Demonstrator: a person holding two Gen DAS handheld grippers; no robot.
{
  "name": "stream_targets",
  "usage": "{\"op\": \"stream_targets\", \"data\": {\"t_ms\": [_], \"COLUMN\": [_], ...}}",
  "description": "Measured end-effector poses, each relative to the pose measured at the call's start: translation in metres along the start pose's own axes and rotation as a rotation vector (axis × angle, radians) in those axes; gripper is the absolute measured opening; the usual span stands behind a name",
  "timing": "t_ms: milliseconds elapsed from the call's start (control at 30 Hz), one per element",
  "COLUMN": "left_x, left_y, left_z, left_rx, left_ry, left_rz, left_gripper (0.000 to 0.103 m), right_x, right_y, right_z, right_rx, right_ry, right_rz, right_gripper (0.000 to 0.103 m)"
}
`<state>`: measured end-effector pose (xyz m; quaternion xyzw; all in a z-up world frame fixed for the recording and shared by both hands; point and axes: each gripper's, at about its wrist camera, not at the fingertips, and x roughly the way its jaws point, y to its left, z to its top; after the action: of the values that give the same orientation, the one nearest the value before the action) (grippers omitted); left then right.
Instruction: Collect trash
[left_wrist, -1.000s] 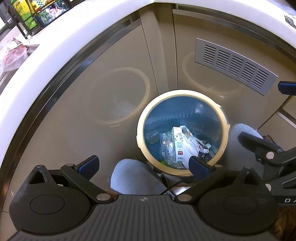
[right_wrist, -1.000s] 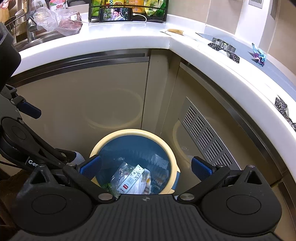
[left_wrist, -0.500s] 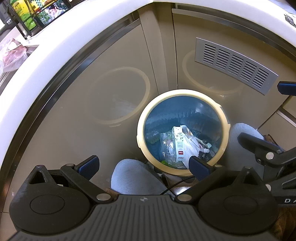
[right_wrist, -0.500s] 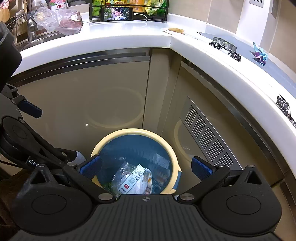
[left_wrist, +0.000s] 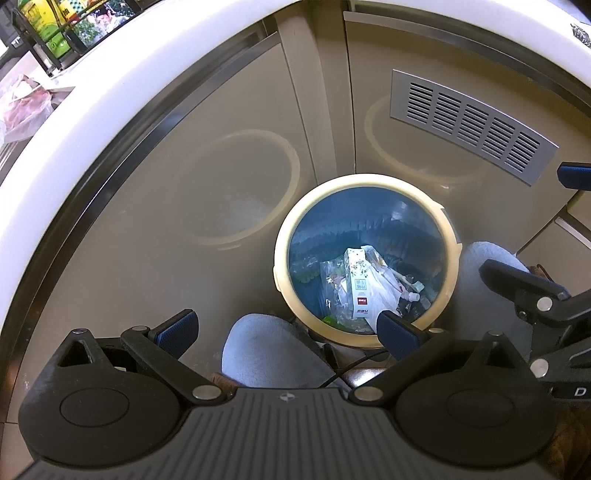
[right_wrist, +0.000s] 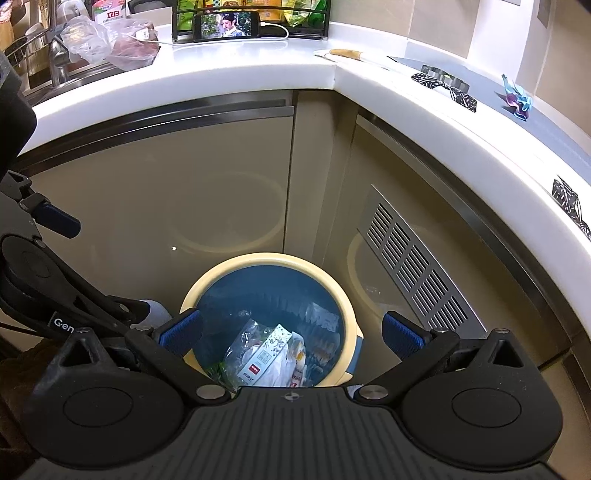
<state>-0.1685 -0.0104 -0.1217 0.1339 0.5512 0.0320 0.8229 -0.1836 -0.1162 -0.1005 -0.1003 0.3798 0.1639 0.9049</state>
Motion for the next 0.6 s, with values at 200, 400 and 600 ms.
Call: {"op": "stream_targets", "data": {"t_ms": [200, 400, 600], "left_x": [-0.001, -0.002, -0.007], "left_y": [0.000, 0.000, 0.000], "left_z": [0.000, 0.001, 0.004], "left_rx": [-0.002, 0.009, 0.020], "left_ry": [-0.008, -0.016, -0.032], "left_rz": [0.013, 0.027, 0.050], "left_gripper": [0.103, 0.103, 0.103], "right_x": [0.001, 0.001, -0.002], "right_y": [-0.003, -0.007, -0.013], "right_z": [0.000, -0.001, -0.002], "right_rx": [0.012, 0.029, 0.053], "right_ry": [0.001, -0.001, -0.015], "right_rz": [0.003, 0.007, 0.007], "right_gripper": [0.103, 0.103, 0.103]}}
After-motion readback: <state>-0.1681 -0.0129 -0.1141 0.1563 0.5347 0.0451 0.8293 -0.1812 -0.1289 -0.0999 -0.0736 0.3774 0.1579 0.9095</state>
